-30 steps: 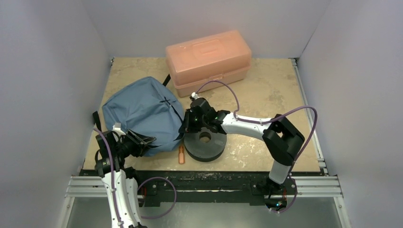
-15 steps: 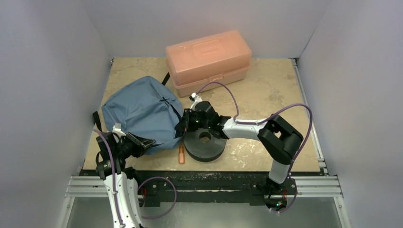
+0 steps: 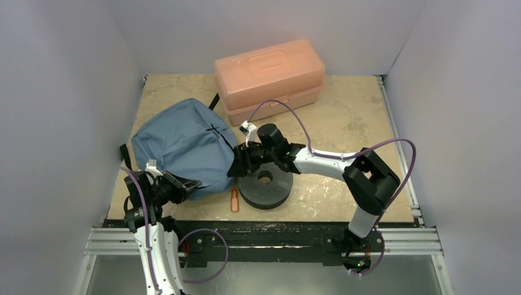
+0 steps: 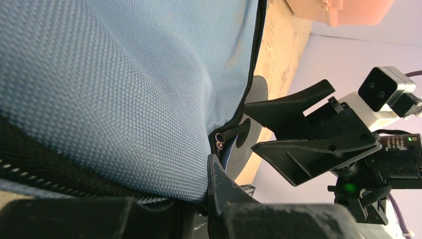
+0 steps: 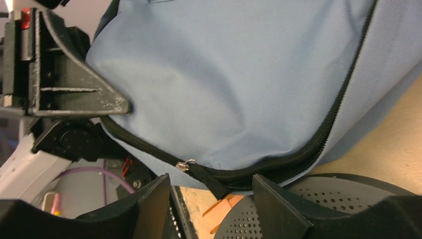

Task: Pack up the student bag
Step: Zip the student bag at the center of the board.

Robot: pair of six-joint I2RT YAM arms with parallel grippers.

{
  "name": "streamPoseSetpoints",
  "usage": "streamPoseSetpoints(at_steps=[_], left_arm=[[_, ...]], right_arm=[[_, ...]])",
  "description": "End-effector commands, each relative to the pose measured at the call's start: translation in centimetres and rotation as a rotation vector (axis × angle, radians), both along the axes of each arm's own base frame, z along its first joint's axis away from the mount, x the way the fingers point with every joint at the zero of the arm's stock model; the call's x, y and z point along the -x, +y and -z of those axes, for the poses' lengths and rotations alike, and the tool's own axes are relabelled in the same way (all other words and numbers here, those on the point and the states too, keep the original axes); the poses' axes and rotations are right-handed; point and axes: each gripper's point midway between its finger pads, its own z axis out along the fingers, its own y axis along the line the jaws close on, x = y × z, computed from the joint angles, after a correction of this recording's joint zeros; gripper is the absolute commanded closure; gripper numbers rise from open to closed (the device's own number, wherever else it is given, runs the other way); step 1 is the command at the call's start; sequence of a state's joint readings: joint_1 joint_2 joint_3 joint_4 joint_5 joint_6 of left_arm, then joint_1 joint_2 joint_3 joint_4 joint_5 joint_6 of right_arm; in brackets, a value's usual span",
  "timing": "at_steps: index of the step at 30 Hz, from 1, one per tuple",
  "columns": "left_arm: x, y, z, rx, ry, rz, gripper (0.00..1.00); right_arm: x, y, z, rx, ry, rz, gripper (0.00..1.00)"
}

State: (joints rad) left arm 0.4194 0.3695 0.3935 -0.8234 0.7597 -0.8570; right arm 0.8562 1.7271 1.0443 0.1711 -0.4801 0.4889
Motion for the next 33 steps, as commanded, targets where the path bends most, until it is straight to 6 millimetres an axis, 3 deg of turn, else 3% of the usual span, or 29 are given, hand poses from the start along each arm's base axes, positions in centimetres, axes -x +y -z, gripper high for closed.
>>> streamPoseSetpoints(at_steps=[1, 9, 13, 16, 19, 26, 33], left_arm=[[-0.7, -0.1, -1.2, 0.007, -0.061, 0.016, 0.94], [-0.7, -0.1, -1.1, 0.008, -0.059, 0.018, 0.94], [-0.6, -0.1, -1.1, 0.009, -0.056, 0.02, 0.94], [-0.6, -0.1, -1.1, 0.009, -0.054, 0.019, 0.94], [-0.7, -0.1, -1.1, 0.008, -0.057, 0.017, 0.95], [-0.4, 0.6, -0.2, -0.011, 0.019, -0.024, 1.0], [0.5, 2.8, 0.6, -0.114, 0.154, -0.143, 1.0]], right_arm=[[1.6, 0.8, -0.7, -0.077, 0.05, -0.103, 0.37], [1.8, 1.1, 0.1, -0.126, 0.135, -0.041, 0.64], [1.5, 1.1, 0.3, -0.123, 0.145, -0.016, 0.86], [1.6, 1.1, -0.2, -0.137, 0.156, -0.015, 0.87], [1.5, 1.1, -0.6, -0.133, 0.167, 0.001, 0.99], [-0.4, -0.4, -0.2, 0.004, 0.13, 0.13, 1.0], [-3.8, -4.8, -1.1, 0.169, -0.019, 0.38, 1.0]])
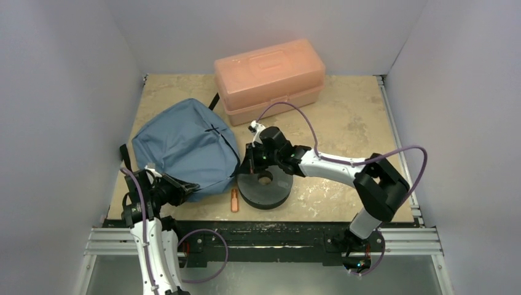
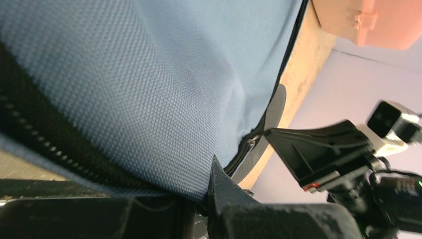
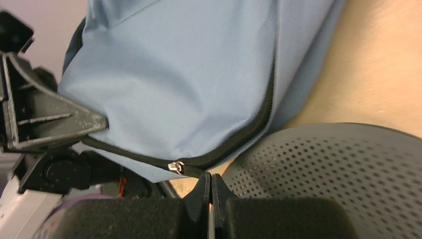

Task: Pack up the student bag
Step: Zip the student bag at the center of the board.

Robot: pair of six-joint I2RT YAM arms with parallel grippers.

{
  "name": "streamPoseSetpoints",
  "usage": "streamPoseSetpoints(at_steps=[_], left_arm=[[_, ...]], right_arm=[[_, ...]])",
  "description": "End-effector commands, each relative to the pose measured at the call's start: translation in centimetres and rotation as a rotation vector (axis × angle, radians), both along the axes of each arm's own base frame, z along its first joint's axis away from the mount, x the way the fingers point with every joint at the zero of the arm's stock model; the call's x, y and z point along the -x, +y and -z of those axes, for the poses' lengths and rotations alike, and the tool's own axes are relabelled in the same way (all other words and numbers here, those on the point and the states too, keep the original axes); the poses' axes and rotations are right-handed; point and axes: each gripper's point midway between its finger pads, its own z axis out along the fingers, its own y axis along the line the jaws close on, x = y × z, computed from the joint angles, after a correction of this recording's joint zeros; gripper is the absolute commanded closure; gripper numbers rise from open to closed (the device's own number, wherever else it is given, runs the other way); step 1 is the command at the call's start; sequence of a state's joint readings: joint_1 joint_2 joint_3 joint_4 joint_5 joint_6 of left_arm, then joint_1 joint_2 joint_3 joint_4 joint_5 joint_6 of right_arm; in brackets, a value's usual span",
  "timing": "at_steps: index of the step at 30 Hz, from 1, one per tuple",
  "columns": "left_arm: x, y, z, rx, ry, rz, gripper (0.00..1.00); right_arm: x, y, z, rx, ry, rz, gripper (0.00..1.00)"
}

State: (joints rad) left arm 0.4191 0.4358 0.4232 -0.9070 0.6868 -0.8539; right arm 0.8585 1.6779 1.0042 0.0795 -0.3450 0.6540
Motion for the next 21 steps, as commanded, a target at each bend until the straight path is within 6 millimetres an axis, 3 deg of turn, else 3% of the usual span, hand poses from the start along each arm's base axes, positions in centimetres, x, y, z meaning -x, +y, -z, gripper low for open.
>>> streamPoseSetpoints(at_steps=[1, 6, 12, 16, 18, 19, 20, 21], left_arm=[[-0.1, 2.5, -0.8, -0.134, 0.031, -0.108, 1.0], [0.5, 3.8, -2.1, -0.24, 0.027, -0.144, 1.0], [1.0, 4.1, -2.6, -0.282, 0.011, -0.137, 1.0], [1.1, 4.2, -2.7, -0.298, 0.002, -0.133, 1.0], [0.2, 2.8, -4.1, -0.274, -0.104, -0.033, 0.99], [-0.3, 1.4, -5.6, -0.241, -0.207, 0.069, 0.82], [-0.6, 0.3, -7.0, -0.212, -0.292, 0.141, 0.51], [-0.9, -0.4, -8.2, -0.203, -0.363, 0.186, 0.28]], right_arm=[[-4.2, -3.2, -2.2, 0.149, -0.172, 0.197, 1.0], [-7.5, -4.4, -2.9, 0.157, -0.276, 0.365, 1.0], [-13.4, -4.7, -2.2, 0.228, -0.442, 0.536, 1.0], [-16.9, -4.2, -4.3, 0.239, -0.595, 0.584, 1.0], [-16.7, -2.7, -6.1, 0.219, -0.652, 0.494, 1.0], [-16.0, -1.9, -7.0, 0.2, -0.664, 0.463, 1.0], [-15.2, -1.4, -7.7, 0.18, -0.66, 0.429, 1.0], [-14.6, -0.9, -8.2, 0.162, -0.639, 0.402, 1.0]])
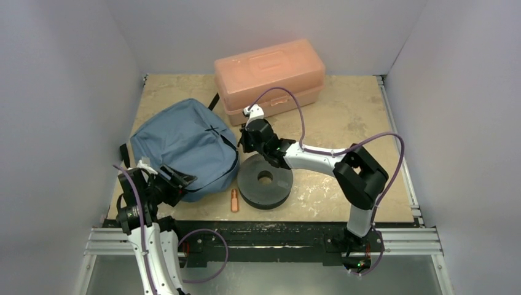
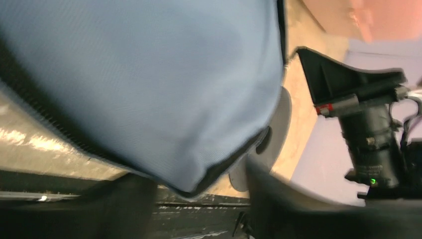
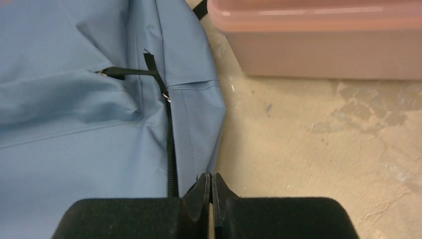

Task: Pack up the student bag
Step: Zip the student bag at the center of the board.

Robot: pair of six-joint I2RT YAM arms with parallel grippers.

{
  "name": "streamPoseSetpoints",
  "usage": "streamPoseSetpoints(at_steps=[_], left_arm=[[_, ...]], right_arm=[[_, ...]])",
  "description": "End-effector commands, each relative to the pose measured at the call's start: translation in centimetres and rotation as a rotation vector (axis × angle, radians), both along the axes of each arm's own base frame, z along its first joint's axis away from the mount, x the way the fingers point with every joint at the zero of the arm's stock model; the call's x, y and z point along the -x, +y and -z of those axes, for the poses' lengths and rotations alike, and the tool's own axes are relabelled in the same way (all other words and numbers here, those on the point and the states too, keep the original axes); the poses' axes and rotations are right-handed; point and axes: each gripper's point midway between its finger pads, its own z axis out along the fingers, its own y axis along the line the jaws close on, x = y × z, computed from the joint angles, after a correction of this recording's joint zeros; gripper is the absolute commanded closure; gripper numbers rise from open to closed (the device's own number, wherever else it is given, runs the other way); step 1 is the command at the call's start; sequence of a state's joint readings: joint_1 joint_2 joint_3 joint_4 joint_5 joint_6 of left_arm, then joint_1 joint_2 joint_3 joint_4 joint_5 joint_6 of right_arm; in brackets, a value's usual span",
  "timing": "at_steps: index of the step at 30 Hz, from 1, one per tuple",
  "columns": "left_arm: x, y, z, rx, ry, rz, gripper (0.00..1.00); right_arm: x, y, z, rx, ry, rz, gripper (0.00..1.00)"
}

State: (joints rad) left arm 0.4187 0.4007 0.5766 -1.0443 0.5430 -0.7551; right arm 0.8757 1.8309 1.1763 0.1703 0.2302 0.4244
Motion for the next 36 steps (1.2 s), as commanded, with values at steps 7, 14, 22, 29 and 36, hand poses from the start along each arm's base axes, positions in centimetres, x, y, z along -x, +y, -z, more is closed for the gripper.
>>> streamPoseSetpoints(at_steps=[7, 14, 22, 29, 36], left_arm=[[-3.3, -3.2, -11.8, -0.144, -0.542, 0.386, 0.15], [-4.2, -7.0, -11.9, -0.184, -0.436, 0.543, 0.31], [-4.3, -7.0, -10.2, -0.143, -0.441, 0.478, 0.25], [-8.6, -11.1, -13.6, -0.155, -0.699, 0.734, 0.37], [-9.0, -13.1, -10.9, -0.321, -0.844, 1.153, 0.5]], right_arm=[[2.4, 1.9, -7.9, -0.178, -0.022, -0.149, 1.0], [6.3, 2.9, -10.9, -0.303, -0.011, -0.302, 1.0], [6.2, 1.8, -12.0, -0.28, -0.055, -0.276, 1.0], [7.8, 3.6, -11.8, -0.335, 0.09, -0.344, 1.0], [8.5, 4.7, -12.9, -0.435, 0.207, -0.364, 1.0]])
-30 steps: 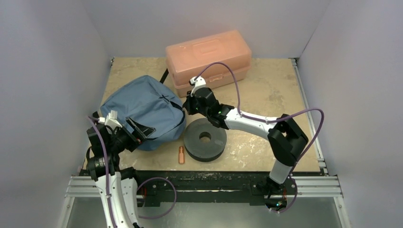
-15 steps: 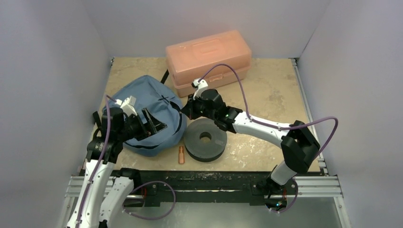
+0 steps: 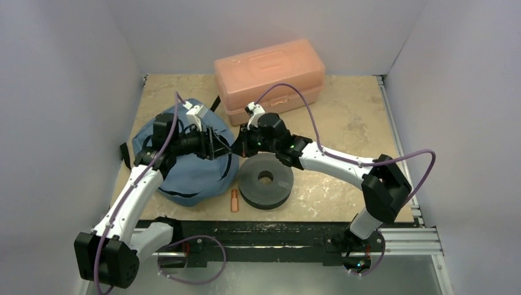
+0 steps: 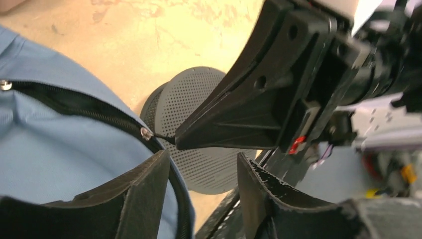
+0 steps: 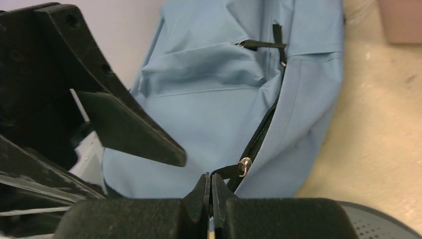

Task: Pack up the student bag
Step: Zip the student bag at the center of the board.

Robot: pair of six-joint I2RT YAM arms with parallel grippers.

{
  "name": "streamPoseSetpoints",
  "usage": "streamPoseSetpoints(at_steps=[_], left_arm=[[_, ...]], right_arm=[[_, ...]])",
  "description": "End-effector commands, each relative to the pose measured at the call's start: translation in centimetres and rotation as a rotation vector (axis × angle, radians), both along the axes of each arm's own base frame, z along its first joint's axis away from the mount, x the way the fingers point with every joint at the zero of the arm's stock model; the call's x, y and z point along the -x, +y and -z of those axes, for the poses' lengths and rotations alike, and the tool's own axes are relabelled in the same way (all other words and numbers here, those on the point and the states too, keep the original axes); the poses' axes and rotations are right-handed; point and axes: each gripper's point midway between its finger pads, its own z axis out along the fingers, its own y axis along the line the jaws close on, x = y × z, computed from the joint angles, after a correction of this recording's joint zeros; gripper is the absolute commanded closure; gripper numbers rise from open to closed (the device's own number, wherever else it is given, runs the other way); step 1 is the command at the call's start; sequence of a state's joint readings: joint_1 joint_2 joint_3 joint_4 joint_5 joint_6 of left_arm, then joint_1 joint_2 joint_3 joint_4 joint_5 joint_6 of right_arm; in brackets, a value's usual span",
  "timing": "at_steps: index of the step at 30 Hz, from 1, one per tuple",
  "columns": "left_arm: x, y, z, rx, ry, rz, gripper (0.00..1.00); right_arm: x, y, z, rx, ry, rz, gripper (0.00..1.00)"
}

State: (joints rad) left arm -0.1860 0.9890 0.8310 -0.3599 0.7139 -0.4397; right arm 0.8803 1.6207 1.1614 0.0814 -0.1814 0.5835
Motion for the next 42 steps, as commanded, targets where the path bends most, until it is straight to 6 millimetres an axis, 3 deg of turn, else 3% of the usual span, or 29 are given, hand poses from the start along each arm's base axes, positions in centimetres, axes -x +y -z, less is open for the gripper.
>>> streamPoseSetpoints(at_steps=[1, 7, 13, 18, 23, 33, 35, 40, 42], left_arm=[[0.4, -1.1, -2.1, -0.106, -0.378, 0.294, 0.5], [0.4, -1.0, -0.7, -0.17, -0.509, 0.383, 0.46], [-0.3, -0.7, 2.4, -0.217, -0.453, 0.406, 0.44], [-0.4, -1.1, 3.0, -0.187, -0.459, 0.413, 0.4], [-2.2, -1.5, 3.4, -0.162, -0.426, 0.381, 0.55], [-3.9, -1.8, 3.1, -0.15, -0.451, 0.313, 0.54], [-3.9, -2.0, 3.3, -0.151, -0.447, 0.32, 0.62], [-4.2, -1.8, 3.7, -0.176, -0.433, 0.317, 0.97], [-4.5, -1.3, 4.0, -0.207, -0.423, 0.295, 1.0]], right_arm=[[0.5, 1.9, -4.6, -0.145, 0.064, -0.056, 1.0], [0.3, 1.9, -4.3, -0.156, 0.138, -0.096, 1.0], [0.0, 1.2, -5.0, -0.175, 0.136, -0.079, 1.0], [0.0, 0.9, -5.6, -0.194, 0.132, -0.078, 1.0], [0.2, 0.9, -5.8, -0.199, 0.129, -0.087, 1.0], [0.1, 0.9, -6.1, -0.21, 0.122, -0.088, 1.0], [0.1, 0.9, -6.0, -0.21, 0.126, -0.087, 1.0], [0.1, 1.1, -6.0, -0.21, 0.122, -0.096, 1.0], [-0.1, 0.6, -6.0, -0.182, 0.099, -0.075, 1.0]])
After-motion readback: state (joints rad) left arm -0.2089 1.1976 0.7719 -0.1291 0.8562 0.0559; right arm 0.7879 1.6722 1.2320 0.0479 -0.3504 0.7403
